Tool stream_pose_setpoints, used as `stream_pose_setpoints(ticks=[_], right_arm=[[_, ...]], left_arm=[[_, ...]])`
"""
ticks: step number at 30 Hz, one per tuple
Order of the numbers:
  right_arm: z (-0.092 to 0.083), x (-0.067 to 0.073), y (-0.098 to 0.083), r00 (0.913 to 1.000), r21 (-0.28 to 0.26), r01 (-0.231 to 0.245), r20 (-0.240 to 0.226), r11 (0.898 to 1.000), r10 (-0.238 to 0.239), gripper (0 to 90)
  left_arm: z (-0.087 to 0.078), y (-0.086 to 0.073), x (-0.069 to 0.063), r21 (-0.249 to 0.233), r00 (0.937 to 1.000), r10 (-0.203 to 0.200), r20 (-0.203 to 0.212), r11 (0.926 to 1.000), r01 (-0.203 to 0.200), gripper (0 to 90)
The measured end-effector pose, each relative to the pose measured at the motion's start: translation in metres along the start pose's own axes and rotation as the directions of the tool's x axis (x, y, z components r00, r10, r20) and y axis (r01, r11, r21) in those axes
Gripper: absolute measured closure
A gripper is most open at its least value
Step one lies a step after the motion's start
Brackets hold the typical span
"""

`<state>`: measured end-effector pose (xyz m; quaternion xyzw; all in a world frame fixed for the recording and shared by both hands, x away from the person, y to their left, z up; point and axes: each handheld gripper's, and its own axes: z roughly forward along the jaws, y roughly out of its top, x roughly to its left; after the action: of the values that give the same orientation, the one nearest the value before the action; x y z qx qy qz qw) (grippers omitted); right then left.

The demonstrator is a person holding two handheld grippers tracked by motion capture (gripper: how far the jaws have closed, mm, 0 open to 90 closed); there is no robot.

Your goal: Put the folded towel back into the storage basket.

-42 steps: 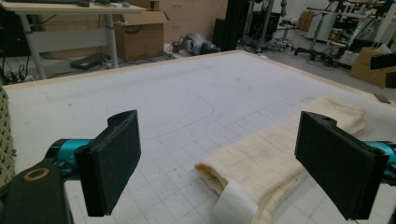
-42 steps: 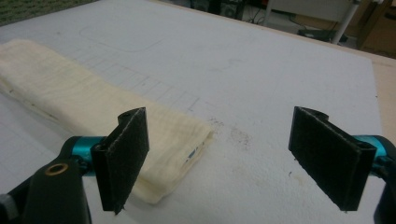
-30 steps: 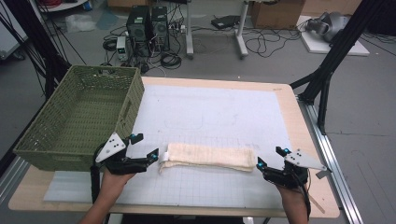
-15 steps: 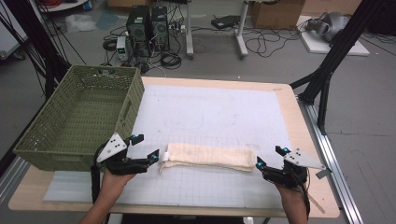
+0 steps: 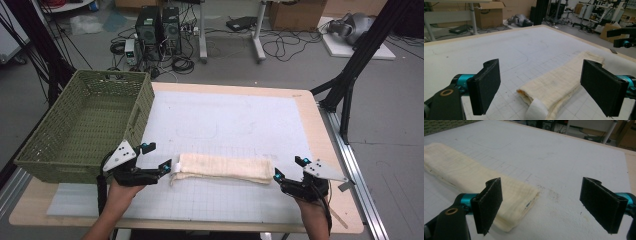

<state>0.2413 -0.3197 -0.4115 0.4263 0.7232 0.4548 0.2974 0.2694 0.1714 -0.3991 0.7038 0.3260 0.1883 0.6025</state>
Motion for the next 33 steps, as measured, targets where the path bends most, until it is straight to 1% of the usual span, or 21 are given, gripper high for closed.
stream_pose_setpoints(ticks=[3,5,6,7,9,10,12,13,14,15,16,17,20,22,24,26,28,29,30,31,33], right_arm=[[0.0,0.0,0.0,1.0,-0.002,-0.002,-0.001,1.0,0.002,16.9],[0.0,0.0,0.0,1.0,-0.001,-0.003,-0.001,1.0,0.003,17.0],[-0.001,0.0,0.0,1.0,-0.002,0.0,0.0,1.0,0.0,17.0],[-0.001,0.0,0.0,1.0,-0.002,0.0,0.0,1.0,0.0,17.0],[-0.001,-0.001,0.0,1.0,-0.001,-0.004,0.0,1.0,0.004,17.0],[-0.001,-0.001,0.0,1.0,-0.001,-0.001,0.0,1.0,0.001,17.0],[0.0,-0.001,0.0,1.0,0.001,-0.006,-0.001,1.0,0.006,17.0],[0.0,-0.001,0.0,1.0,0.0,-0.003,-0.001,1.0,0.003,17.0],[0.0,-0.001,0.0,1.0,0.001,-0.003,-0.001,1.0,0.003,17.0],[0.0,-0.001,0.0,1.0,0.001,-0.002,-0.002,1.0,0.002,17.0],[0.0,0.0,0.0,1.0,0.002,-0.002,-0.004,1.0,0.002,16.9],[0.0,0.0,0.0,1.0,0.002,-0.002,-0.004,1.0,0.002,16.9],[0.0,0.0,0.0,1.0,0.003,-0.003,-0.003,1.0,0.003,16.9],[0.0,-0.001,-0.001,1.0,-0.004,-0.006,-0.002,1.0,0.006,17.0],[0.0,-0.001,-0.001,1.0,-0.004,-0.009,-0.001,1.0,0.009,17.0],[0.0,-0.001,0.0,0.9999,-0.004,-0.01,-0.001,1.0,0.01,17.0],[0.0,0.0,-0.001,0.9999,-0.002,-0.011,-0.002,1.0,0.011,17.0],[0.001,0.0,-0.001,1.0,-0.002,-0.006,-0.004,1.0,0.006,17.0],[0.001,0.0,-0.001,1.0,-0.001,-0.007,-0.003,1.0,0.007,17.0],[0.001,0.0,0.0,1.0,-0.002,-0.004,-0.003,1.0,0.004,17.0],[0.002,0.0,0.0,1.0,-0.002,-0.004,-0.003,1.0,0.004,17.0]], left_arm=[[0.002,0.002,0.001,0.02,1.0,-0.006,0.004,0.9998,0.006,16.8],[0.006,0.003,0.002,0.047,0.9999,-0.011,0.005,0.9988,0.01,16.7],[0.006,0.003,0.002,0.047,0.9999,-0.011,0.005,0.9988,0.01,16.7],[0.007,0.003,0.003,0.061,0.9999,-0.014,0.005,0.998,0.014,16.7],[0.012,0.004,0.005,0.082,0.9993,-0.034,0.016,0.9961,0.032,16.7],[0.014,0.004,0.005,0.094,0.9991,-0.036,0.021,0.995,0.034,16.8],[0.023,0.005,0.006,0.142,0.9978,-0.042,0.051,0.9893,0.034,18.1],[0.025,0.005,0.006,0.154,0.9975,-0.046,0.053,0.9873,0.037,18.1],[0.025,0.005,0.006,0.154,0.9975,-0.046,0.053,0.9873,0.037,18.1],[0.03,0.006,0.007,0.176,0.9962,-0.062,0.061,0.9831,0.05,18.1],[0.033,0.006,0.008,0.187,0.9959,-0.065,0.063,0.9809,0.052,18.1],[0.033,0.006,0.008,0.187,0.9959,-0.065,0.063,0.9809,0.052,18.1],[0.039,0.006,0.008,0.211,0.9944,-0.081,0.069,0.9752,0.065,18.8],[0.044,0.005,0.008,0.237,0.9947,-0.08,0.065,0.9694,0.063,18.9],[0.046,0.004,0.008,0.243,0.9949,-0.08,0.061,0.9679,0.063,19.0],[0.049,0.003,0.008,0.258,0.9954,-0.08,0.054,0.9642,0.064,19.0],[0.052,0.002,0.008,0.266,0.9958,-0.083,0.038,0.9613,0.07,19.0],[0.053,0.002,0.008,0.275,0.9963,-0.08,0.032,0.959,0.068,19.2],[0.056,0.001,0.008,0.292,0.997,-0.075,0.02,0.9541,0.066,19.4],[0.056,0.001,0.008,0.292,0.997,-0.075,0.02,0.9541,0.066,19.6],[0.06,-0.001,0.008,0.31,0.9975,-0.071,0.006,0.9486,0.066,20.0]])
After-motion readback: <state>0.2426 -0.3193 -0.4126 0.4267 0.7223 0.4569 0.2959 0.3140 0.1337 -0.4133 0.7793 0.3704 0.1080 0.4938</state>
